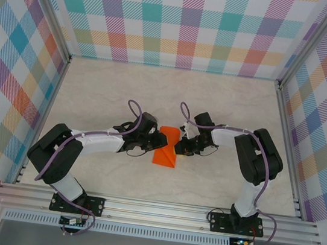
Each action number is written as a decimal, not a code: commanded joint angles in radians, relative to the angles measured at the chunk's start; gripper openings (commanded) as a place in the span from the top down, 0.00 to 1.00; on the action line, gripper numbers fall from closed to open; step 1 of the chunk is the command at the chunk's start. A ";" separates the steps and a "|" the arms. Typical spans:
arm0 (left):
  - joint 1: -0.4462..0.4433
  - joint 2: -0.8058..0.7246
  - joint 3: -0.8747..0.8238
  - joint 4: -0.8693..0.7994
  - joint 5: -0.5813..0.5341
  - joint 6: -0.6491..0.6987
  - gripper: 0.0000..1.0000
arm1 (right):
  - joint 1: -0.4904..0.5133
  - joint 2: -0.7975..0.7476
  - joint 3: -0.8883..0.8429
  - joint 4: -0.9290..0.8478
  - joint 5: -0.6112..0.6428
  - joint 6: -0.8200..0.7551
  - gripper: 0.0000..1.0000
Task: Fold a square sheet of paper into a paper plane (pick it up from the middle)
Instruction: Fold the triangle a second time at the center of the table.
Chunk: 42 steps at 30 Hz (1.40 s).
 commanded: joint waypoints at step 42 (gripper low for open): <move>-0.026 0.186 -0.012 0.154 0.077 -0.079 1.00 | -0.002 0.020 0.014 -0.018 0.011 -0.014 0.86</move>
